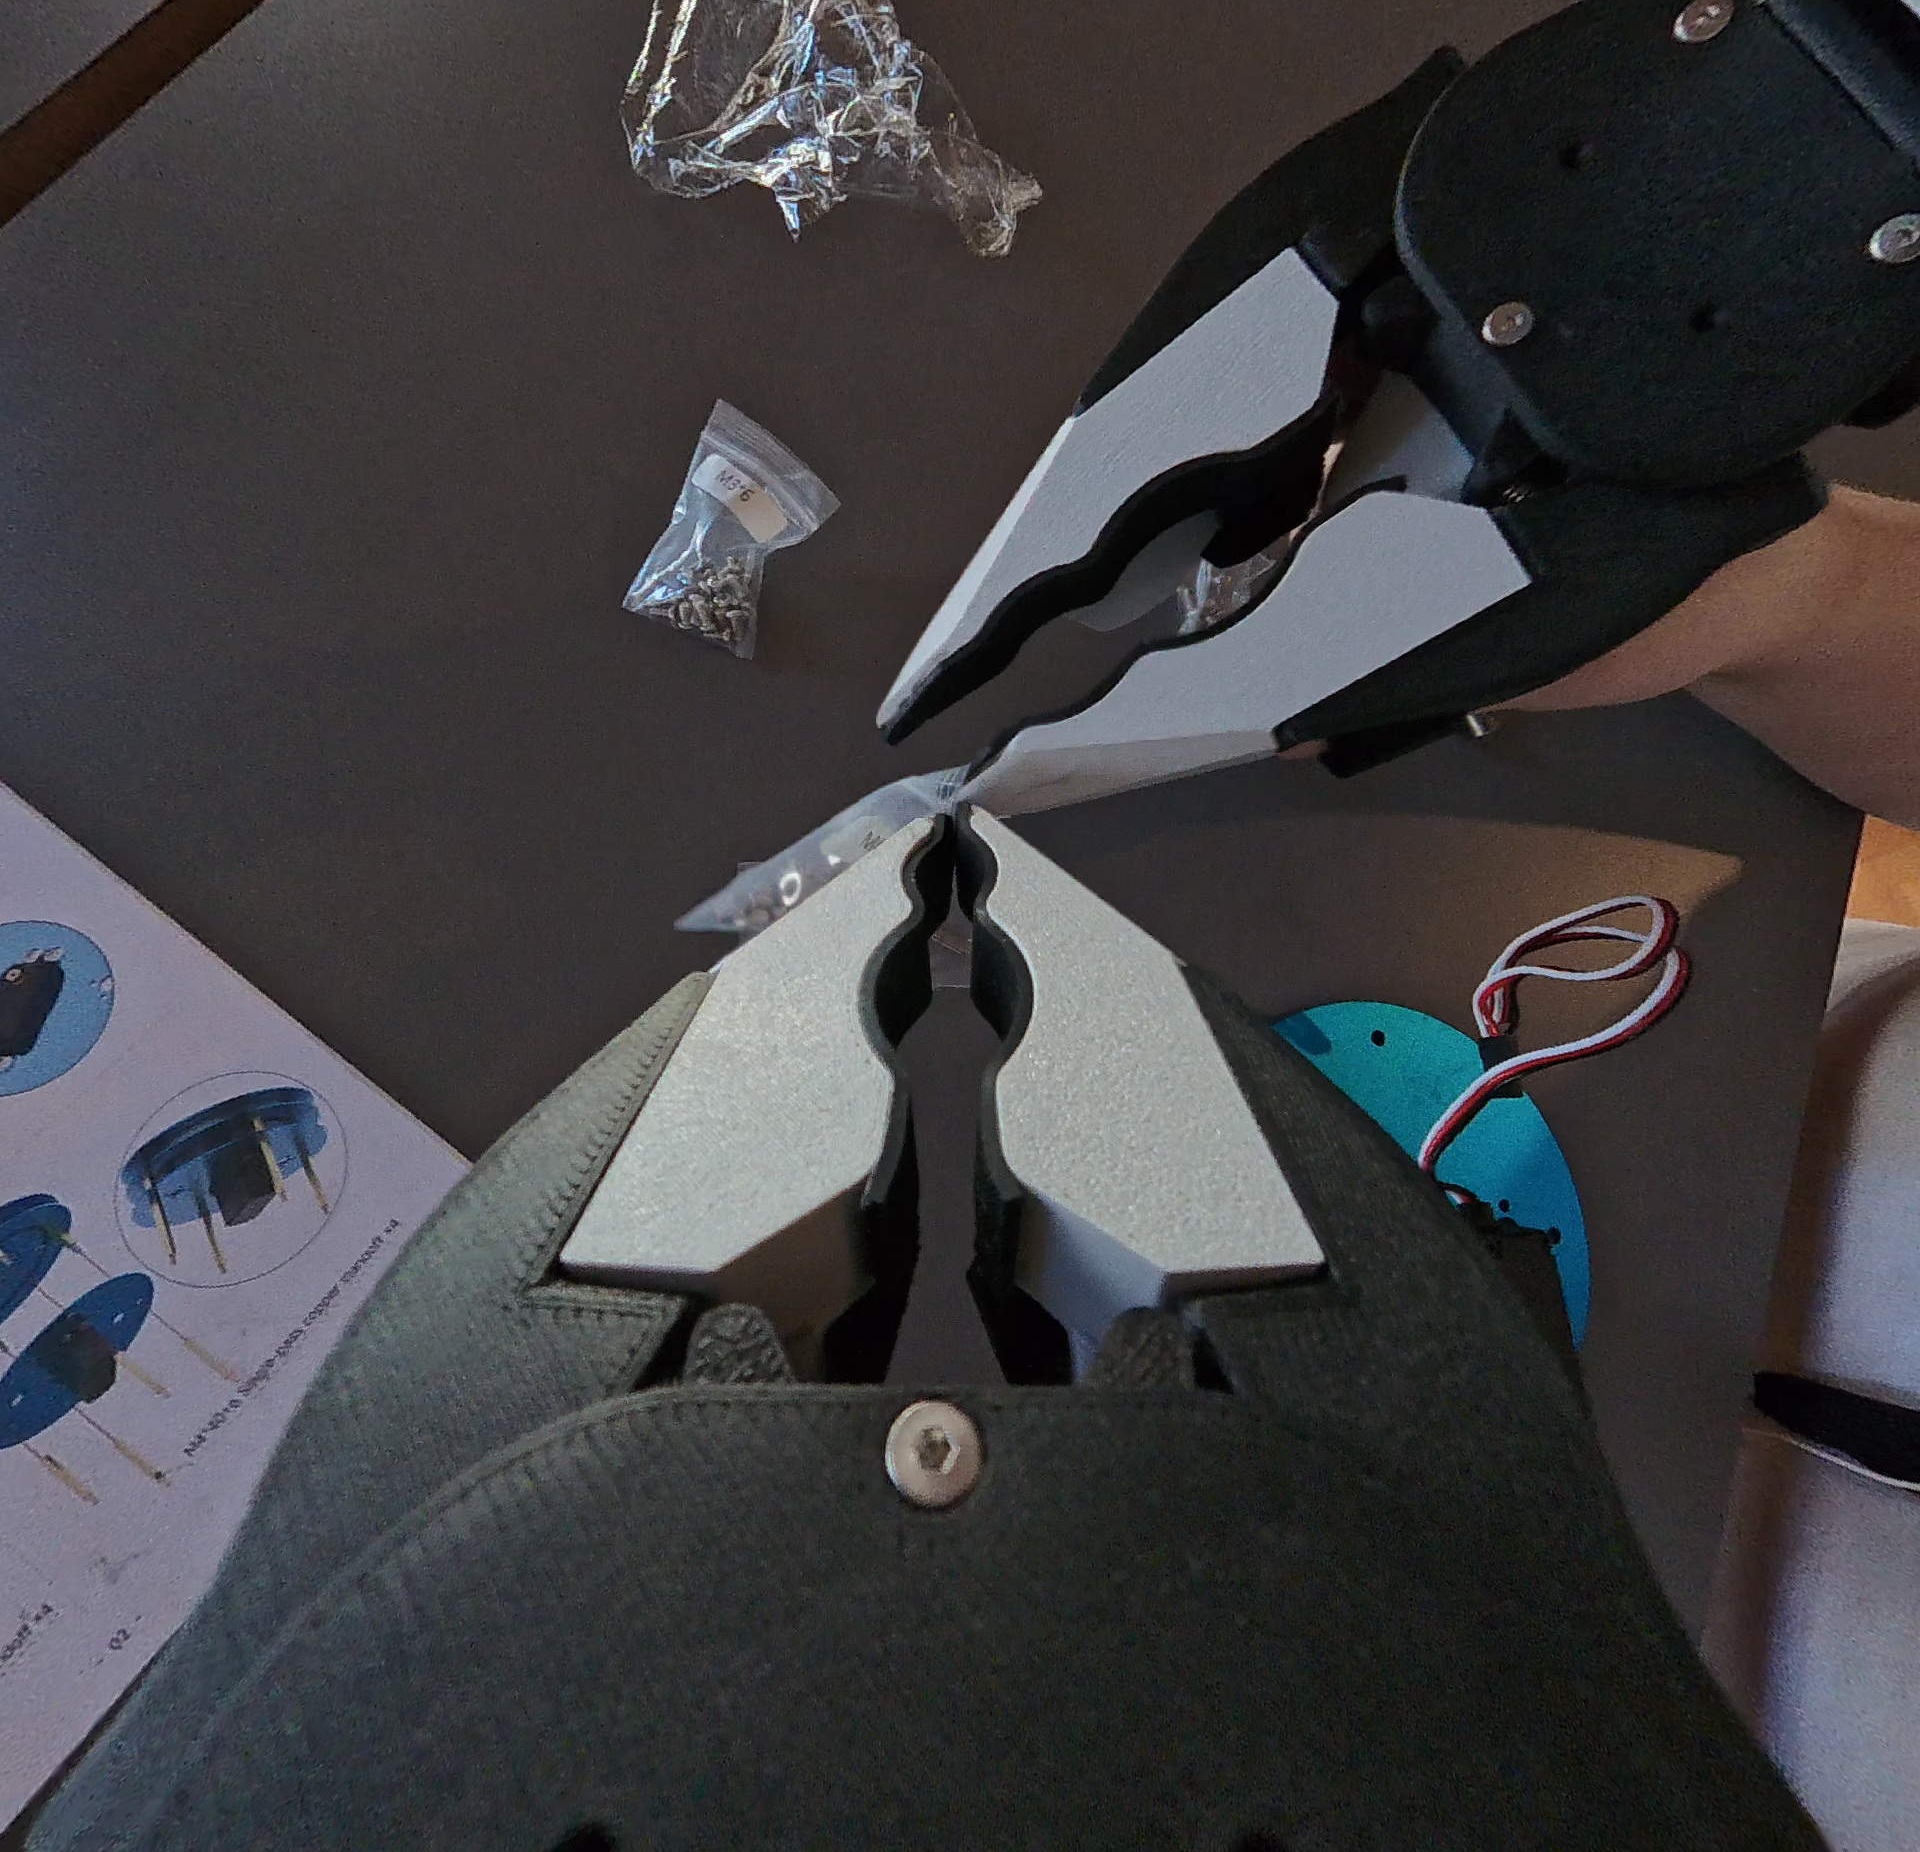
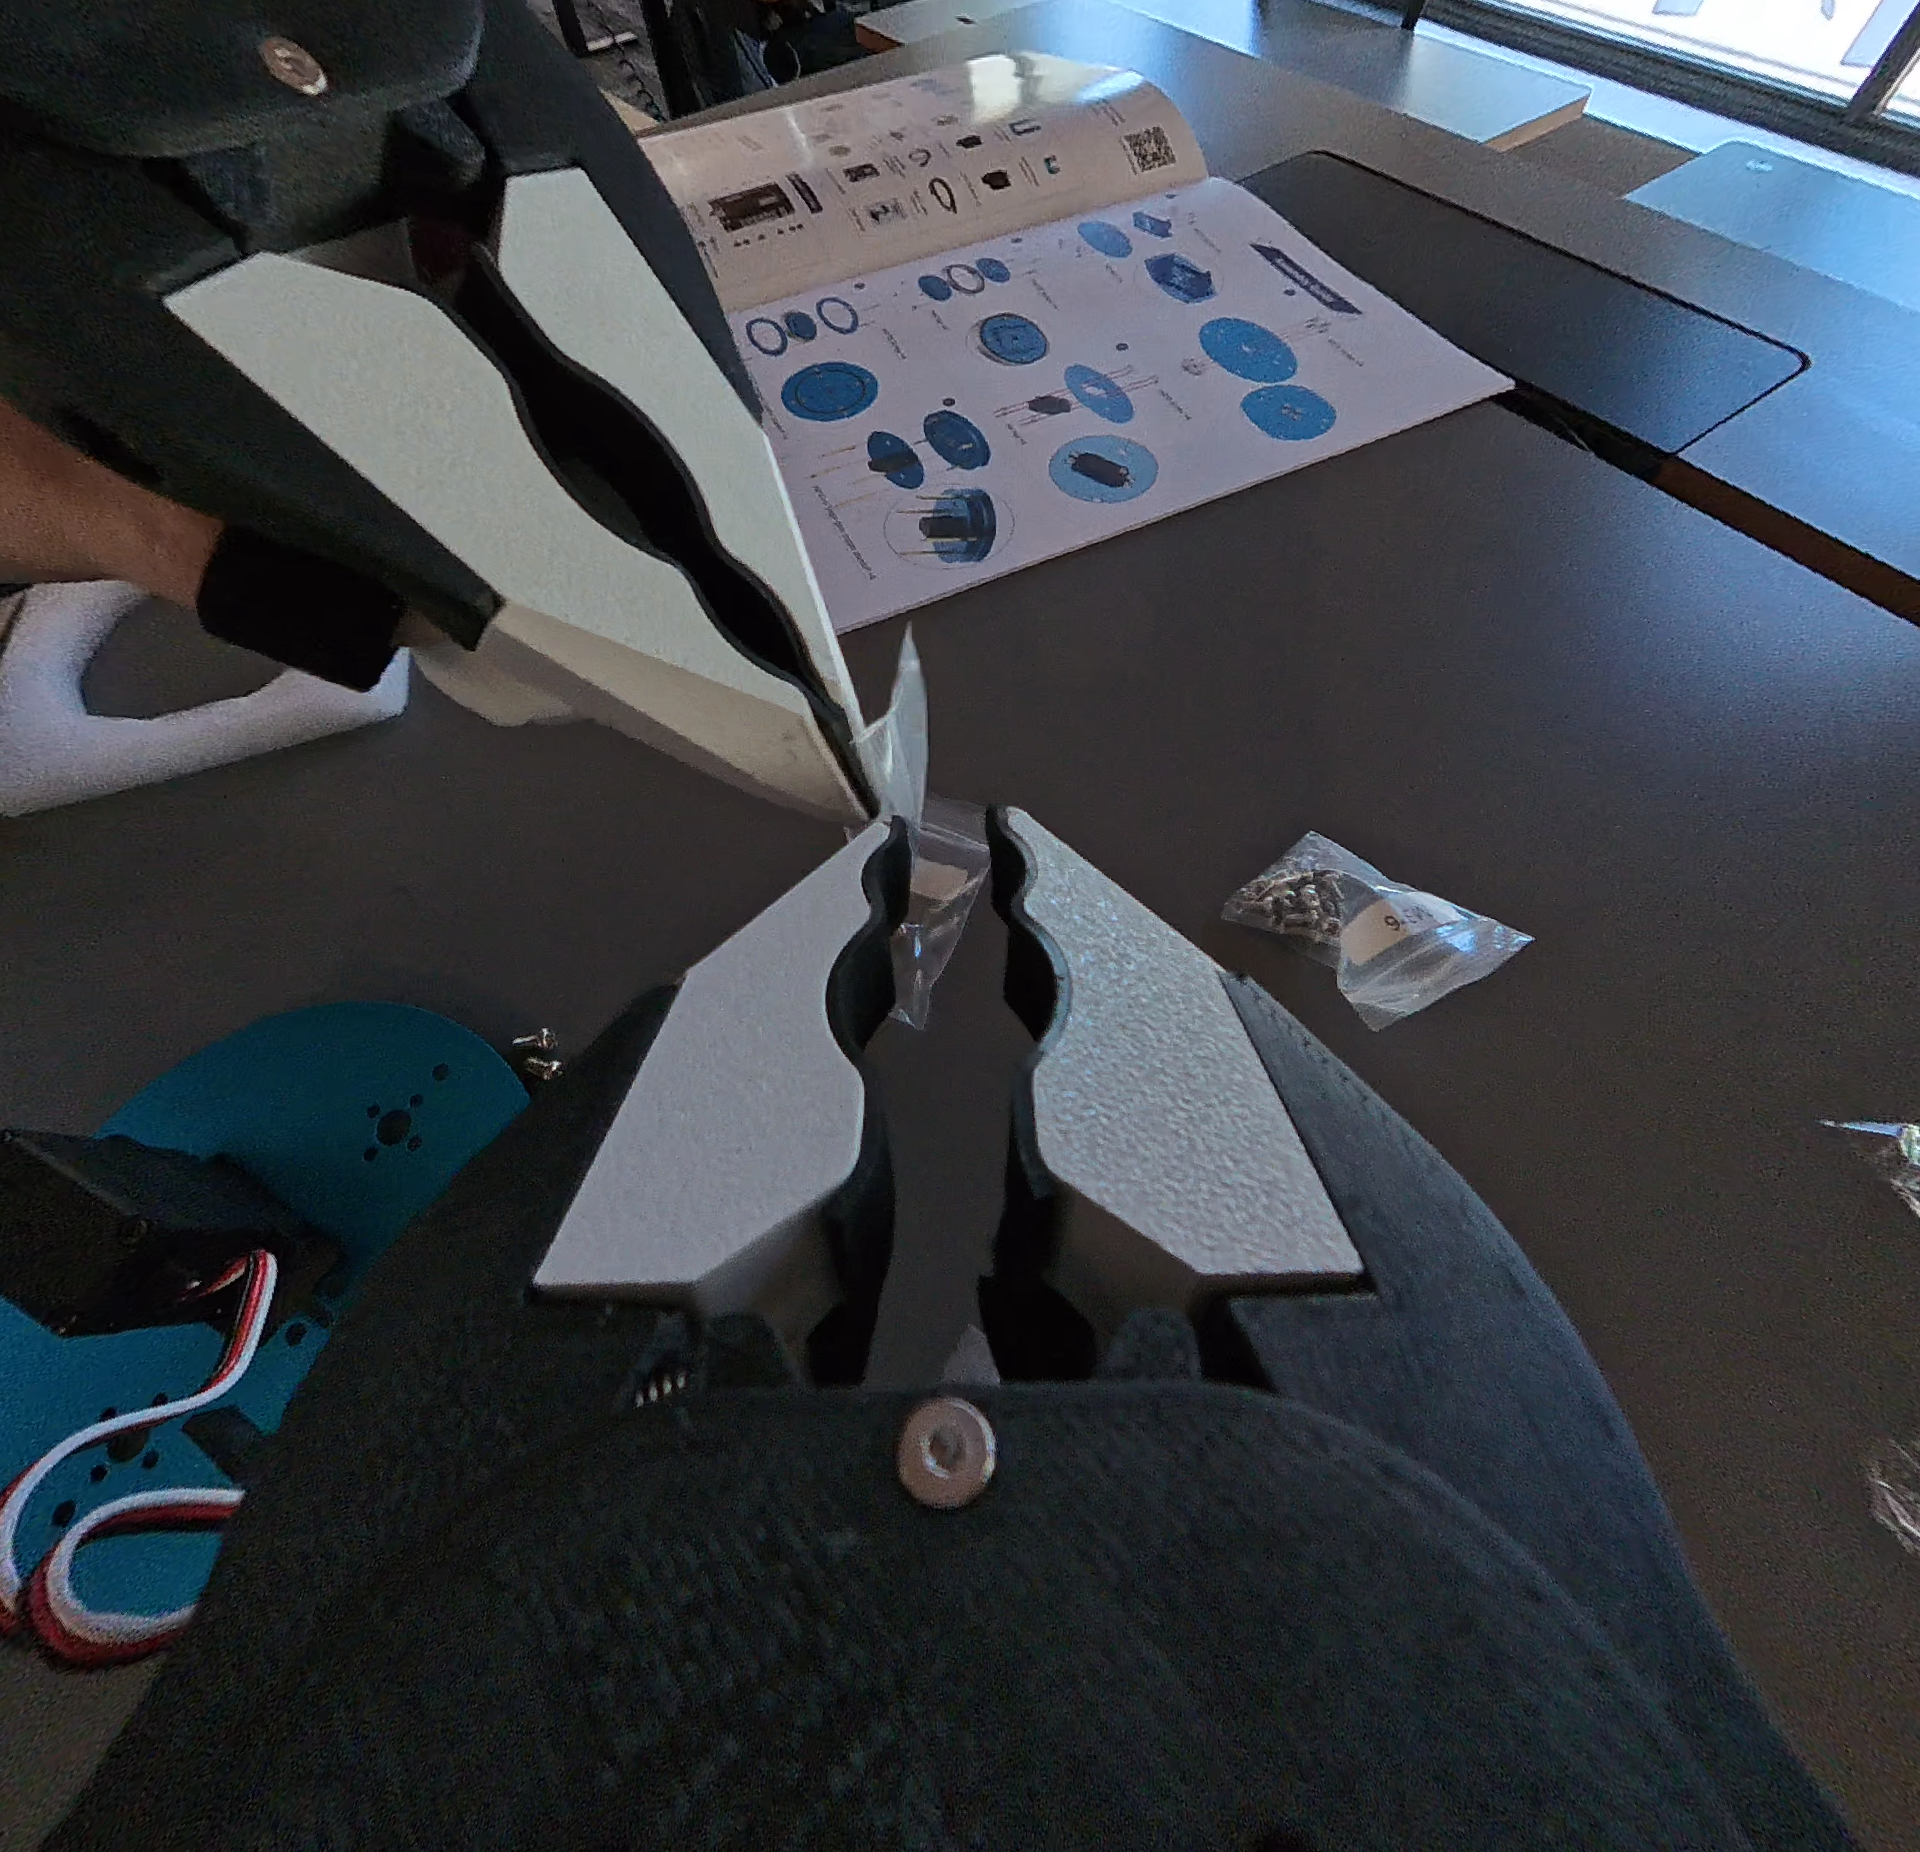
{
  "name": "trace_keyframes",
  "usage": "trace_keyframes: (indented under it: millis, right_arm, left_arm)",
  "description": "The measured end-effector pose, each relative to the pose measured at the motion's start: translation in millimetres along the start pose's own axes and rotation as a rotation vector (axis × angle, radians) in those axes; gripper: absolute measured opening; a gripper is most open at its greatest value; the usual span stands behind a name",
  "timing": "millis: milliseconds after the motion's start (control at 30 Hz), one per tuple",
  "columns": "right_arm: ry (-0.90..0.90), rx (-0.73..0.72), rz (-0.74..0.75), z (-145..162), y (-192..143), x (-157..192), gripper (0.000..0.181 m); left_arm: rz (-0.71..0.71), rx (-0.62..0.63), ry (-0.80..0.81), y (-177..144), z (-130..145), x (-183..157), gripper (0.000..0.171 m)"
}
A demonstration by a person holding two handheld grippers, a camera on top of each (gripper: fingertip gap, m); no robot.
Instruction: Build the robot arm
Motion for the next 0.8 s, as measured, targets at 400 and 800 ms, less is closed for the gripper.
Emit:
trace_keyframes:
  millis: [400, 800]
  right_arm:
    - [-0.107, 0.07, 0.001, 5, 5, 9, 0.0]
    - [0.408, -0.058, -0.26, -6, -38, -33, 0.0]
  left_arm:
    - [0.017, 0.063, -0.02, 4, 3, -8, 0.0]
    - [-0.249, -0.175, 0.501, -22, -22, -26, 0.062]
Point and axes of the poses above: each gripper's, where its closed fingertips meet, y out along the fingers, z out of its underside, x = y × z across the jaws, the point moved 9 cm from there along -y, back along the fingers, and after that the axes turned 6 degrees about y, right-handed, at the moved point
